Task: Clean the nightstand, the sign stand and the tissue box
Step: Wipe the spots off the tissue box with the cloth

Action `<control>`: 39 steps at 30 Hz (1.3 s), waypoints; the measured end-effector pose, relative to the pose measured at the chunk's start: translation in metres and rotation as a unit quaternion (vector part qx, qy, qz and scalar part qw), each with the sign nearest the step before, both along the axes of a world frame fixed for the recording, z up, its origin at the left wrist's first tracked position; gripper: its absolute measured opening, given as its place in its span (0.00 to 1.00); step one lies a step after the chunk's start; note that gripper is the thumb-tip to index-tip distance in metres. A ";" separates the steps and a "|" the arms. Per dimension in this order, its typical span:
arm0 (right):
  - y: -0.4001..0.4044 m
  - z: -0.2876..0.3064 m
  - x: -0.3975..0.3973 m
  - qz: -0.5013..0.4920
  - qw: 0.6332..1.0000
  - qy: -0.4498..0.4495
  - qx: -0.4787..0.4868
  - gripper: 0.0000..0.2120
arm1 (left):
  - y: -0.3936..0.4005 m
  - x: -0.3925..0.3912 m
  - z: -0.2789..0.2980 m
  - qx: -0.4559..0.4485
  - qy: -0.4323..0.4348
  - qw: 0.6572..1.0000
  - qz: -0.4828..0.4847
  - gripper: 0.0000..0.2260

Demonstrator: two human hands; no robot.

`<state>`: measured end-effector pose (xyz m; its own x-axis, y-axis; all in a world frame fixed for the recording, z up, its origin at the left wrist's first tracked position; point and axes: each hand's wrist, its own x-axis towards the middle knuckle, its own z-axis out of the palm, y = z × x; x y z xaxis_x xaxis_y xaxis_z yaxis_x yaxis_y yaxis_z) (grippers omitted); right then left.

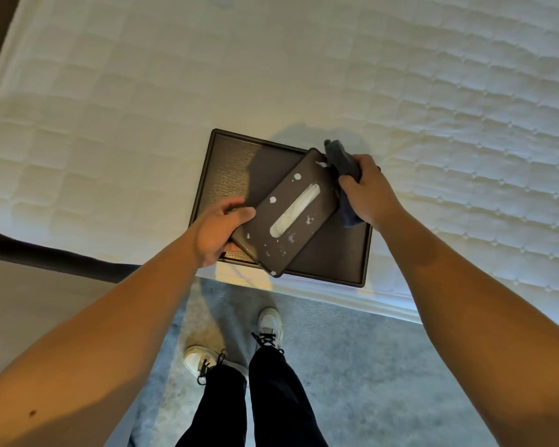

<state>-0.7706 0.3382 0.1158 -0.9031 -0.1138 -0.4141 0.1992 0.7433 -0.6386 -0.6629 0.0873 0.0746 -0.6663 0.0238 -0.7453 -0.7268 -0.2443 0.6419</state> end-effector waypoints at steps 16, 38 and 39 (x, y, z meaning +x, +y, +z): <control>-0.002 0.002 0.025 -0.047 0.999 0.017 0.006 0.22 | -0.008 0.027 0.003 0.105 0.031 0.989 0.097 0.14; -0.018 -0.014 -0.004 0.164 0.928 0.136 0.306 0.19 | -0.003 0.028 0.003 0.103 0.045 0.985 0.127 0.16; -0.012 -0.014 -0.010 0.133 0.935 0.112 0.309 0.19 | -0.004 0.027 0.003 0.099 0.042 0.986 0.131 0.16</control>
<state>-0.7803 0.3259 0.1020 -0.9487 -0.1493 -0.2786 -0.1335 0.9882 -0.0748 -0.6363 0.0833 0.0777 -0.7282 -0.0188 -0.6851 -0.5681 -0.5427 0.6187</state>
